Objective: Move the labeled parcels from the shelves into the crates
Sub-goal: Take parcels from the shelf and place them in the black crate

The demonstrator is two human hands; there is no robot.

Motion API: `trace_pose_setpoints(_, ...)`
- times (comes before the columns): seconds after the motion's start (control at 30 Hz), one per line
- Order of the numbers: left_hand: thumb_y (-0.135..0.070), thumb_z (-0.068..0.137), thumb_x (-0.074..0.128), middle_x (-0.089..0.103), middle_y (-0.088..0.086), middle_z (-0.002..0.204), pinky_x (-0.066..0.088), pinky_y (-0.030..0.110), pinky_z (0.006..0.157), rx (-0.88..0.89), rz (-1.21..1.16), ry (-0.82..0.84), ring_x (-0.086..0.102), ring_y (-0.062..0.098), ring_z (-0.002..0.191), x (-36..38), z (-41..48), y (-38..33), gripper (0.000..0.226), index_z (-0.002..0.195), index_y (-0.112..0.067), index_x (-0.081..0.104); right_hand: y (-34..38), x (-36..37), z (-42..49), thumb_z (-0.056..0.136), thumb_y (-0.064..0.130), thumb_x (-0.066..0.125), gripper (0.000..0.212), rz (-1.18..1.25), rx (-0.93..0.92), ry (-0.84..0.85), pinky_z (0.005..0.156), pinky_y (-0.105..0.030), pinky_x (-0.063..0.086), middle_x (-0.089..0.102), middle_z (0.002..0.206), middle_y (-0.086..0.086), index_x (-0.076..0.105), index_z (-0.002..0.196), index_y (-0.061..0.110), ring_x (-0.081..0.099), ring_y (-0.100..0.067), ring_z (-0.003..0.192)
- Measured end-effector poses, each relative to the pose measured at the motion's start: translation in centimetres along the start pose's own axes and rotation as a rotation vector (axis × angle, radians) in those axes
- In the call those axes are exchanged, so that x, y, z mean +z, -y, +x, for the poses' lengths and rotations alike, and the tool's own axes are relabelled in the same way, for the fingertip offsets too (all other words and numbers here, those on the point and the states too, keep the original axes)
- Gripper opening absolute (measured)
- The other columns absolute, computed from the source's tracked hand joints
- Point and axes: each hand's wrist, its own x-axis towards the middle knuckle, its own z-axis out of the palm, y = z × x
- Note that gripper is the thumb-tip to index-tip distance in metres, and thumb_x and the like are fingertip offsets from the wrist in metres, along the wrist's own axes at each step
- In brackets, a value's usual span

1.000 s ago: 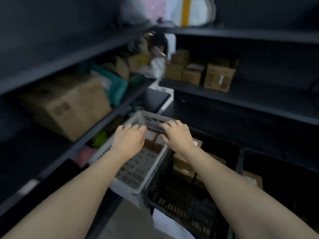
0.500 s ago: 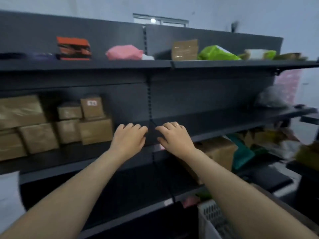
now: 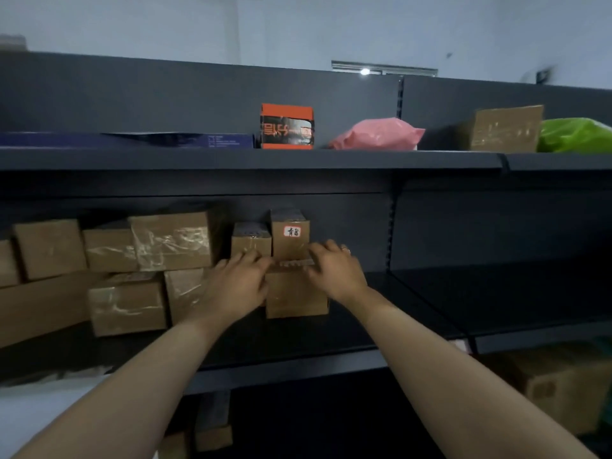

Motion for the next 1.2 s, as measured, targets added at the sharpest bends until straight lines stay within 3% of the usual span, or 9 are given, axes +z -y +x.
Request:
trace_pose_setpoints(0.2,-0.031,0.092,0.05,0.04,0.003,0.139,0.04,0.038,0.098,-0.123,-0.125,0.024,0.039,0.024,0.124,2.8,3.9,2.2,0.049,0.139,-0.024,0.038,-0.7,2.9,6.5,0.094,0.036,0.054,0.049,0.215,0.144,-0.017,0.098,-0.047,0.045,0.043,0.134,-0.012,0.041,0.139,0.021,0.043,-0.034,0.123)
trace_pose_setpoints(0.43,-0.037,0.089,0.05,0.03,0.007,0.144,0.028,0.037,0.104,-0.165,0.026,-0.095,0.026,0.026,0.133,4.3,8.2,2.7,0.065,0.147,-0.027,0.022,-1.5,5.2,11.5,0.09,0.044,0.061,0.071,0.353,0.153,-0.114,0.102,-0.045,0.04,0.017,0.152,-0.014,0.026,0.149,0.031,0.032,-0.04,0.133)
trace_pose_setpoints(0.63,-0.033,0.088,0.049,0.043,0.002,0.143,0.022,0.038,0.102,-0.225,0.082,-0.153,0.034,0.021,0.132,5.1,10.5,2.2,0.07,0.149,-0.023,0.016,-2.4,6.2,13.7,0.089,0.036,0.061,0.045,0.49,0.093,-0.048,0.096,-0.043,0.047,0.039,0.132,-0.006,0.053,0.132,0.027,0.05,-0.029,0.116)
trace_pose_setpoints(0.83,-0.024,0.083,0.062,0.036,0.009,0.146,0.018,0.042,0.111,-0.333,-0.306,-0.154,0.029,0.026,0.135,5.9,10.6,3.3,0.088,0.151,-0.021,0.007,-2.9,6.4,14.8,0.095,0.025,0.055,0.021,0.862,0.131,-0.132,0.103,-0.038,0.042,0.046,0.115,-0.003,0.068,0.11,0.017,0.053,-0.023,0.112)
trace_pose_setpoints(0.9,-0.021,0.08,0.067,0.028,0.012,0.148,0.022,0.043,0.111,-0.366,-0.347,-0.194,0.025,0.03,0.136,6.1,10.5,3.9,0.093,0.151,-0.02,0.006,-2.6,6.8,15.2,0.083,0.042,0.064,0.035,0.948,0.221,-0.116,0.103,-0.041,0.044,0.048,0.119,-0.005,0.063,0.113,0.023,0.055,-0.023,0.111)
trace_pose_setpoints(0.97,-0.02,0.079,0.069,0.021,0.014,0.15,0.023,0.041,0.111,-0.41,-0.419,-0.217,0.022,0.033,0.137,6.2,10.3,4.2,0.096,0.151,-0.019,0.006,-2.3,7.4,15.6,0.056,0.06,0.066,0.076,1.111,0.397,-0.046,0.096,-0.046,0.05,0.055,0.124,-0.009,0.05,0.124,0.031,0.059,-0.027,0.109)
trace_pose_setpoints(1.0,-0.021,0.079,0.07,0.018,0.016,0.15,0.024,0.04,0.111,-0.441,-0.476,-0.202,0.021,0.034,0.137,6.3,10.2,4.2,0.097,0.151,-0.018,0.005,-2.2,7.5,15.7,0.049,0.062,0.067,0.086,1.194,0.493,0.007,0.091,-0.046,0.053,0.06,0.122,-0.011,0.046,0.127,0.031,0.062,-0.029,0.105)
trace_pose_setpoints(1.1,-0.022,0.075,0.077,0.021,0.019,0.147,0.03,0.035,0.107,-0.56,-0.737,-0.128,0.031,0.035,0.132,6.9,10.1,4.1,0.101,0.15,-0.018,0.009,-2.2,7.1,15.6,0.05,0.057,0.074,0.09,1.362,0.633,0.204,0.069,-0.036,0.057,0.072,0.104,-0.011,0.052,0.128,0.019,0.07,-0.026,0.088)
trace_pose_setpoints(1.2,-0.026,0.072,0.079,0.039,0.016,0.139,0.039,0.037,0.104,-0.605,-0.91,-0.169,0.046,0.032,0.123,7.4,10.1,4.7,0.09,0.145,-0.018,0.027,-2.3,6.9,15.0,0.062,0.052,0.076,0.075,1.376,0.596,0.216,0.076,-0.039,0.057,0.073,0.101,-0.01,0.057,0.126,0.018,0.07,-0.027,0.092)
